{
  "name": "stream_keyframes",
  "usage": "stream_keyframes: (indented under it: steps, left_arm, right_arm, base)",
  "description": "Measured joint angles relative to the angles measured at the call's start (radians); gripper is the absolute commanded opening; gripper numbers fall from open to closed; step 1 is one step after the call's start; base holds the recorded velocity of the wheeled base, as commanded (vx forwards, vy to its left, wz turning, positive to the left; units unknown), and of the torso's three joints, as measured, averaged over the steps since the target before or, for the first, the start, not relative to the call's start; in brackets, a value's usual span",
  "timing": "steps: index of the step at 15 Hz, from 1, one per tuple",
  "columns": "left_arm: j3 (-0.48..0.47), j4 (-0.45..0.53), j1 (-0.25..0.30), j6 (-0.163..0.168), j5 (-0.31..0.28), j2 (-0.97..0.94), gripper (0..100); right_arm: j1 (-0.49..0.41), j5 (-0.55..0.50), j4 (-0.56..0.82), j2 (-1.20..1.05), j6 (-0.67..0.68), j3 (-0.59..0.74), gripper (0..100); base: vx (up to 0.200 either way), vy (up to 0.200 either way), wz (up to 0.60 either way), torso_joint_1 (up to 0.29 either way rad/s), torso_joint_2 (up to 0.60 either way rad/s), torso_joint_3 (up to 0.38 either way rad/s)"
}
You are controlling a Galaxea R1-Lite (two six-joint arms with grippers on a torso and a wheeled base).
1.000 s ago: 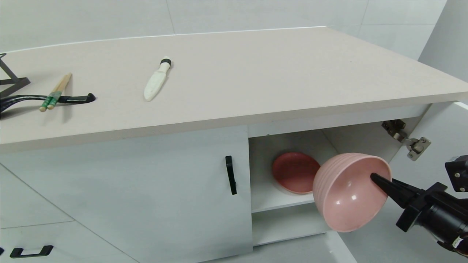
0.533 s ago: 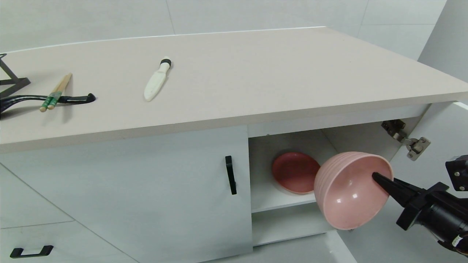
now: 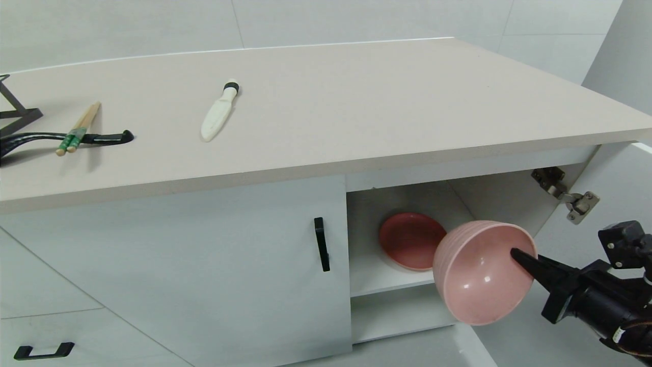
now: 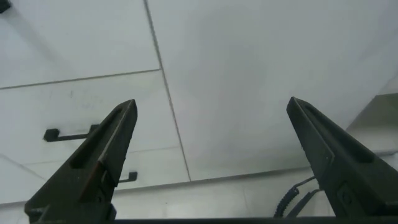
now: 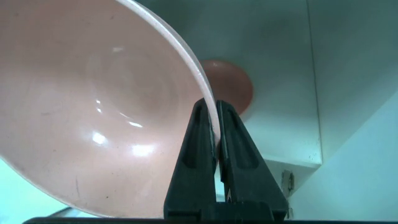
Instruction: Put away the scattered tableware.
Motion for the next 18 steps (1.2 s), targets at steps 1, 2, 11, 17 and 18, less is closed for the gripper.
stream_keyframes:
  steps: [1, 2, 11, 17, 18]
  left_arm:
    - [0.003, -0.002, 0.000, 0.004, -0.003, -0.003, 100]
    - [0.004, -0.002, -0.001, 0.001, -0.005, -0.005, 100]
    - [0.008, -0.003, -0.001, -0.067, -0.006, -0.008, 100]
    - [0.006, -0.001, -0.001, 0.010, -0.034, -0.008, 100]
    - [0.007, -0.003, -0.001, 0.021, -0.051, -0.008, 100]
  right_arm:
    - [0.000, 0.000, 0.000, 0.017, 0.000, 0.000, 0]
    - [0.000, -0.003, 0.000, 0.040, 0.000, 0.000, 0]
    - [-0.001, -0.023, 0.000, 0.209, 0.115, -0.109, 0]
    - [-0.002, -0.048, 0.000, 0.374, 0.123, -0.321, 0]
    - [-0.002, -0.047, 0.000, 0.413, 0.123, -0.364, 0]
  base:
    - [0.000, 0.000, 0.00, 0.000, 0.00, 0.000]
    - [0.000, 0.000, 0.00, 0.000, 0.00, 0.000]
    - [0.000, 0.000, 0.00, 0.000, 0.00, 0.000]
    - [0.000, 0.000, 0.00, 0.000, 0.00, 0.000]
    - [0.000, 0.000, 0.00, 0.000, 0.00, 0.000]
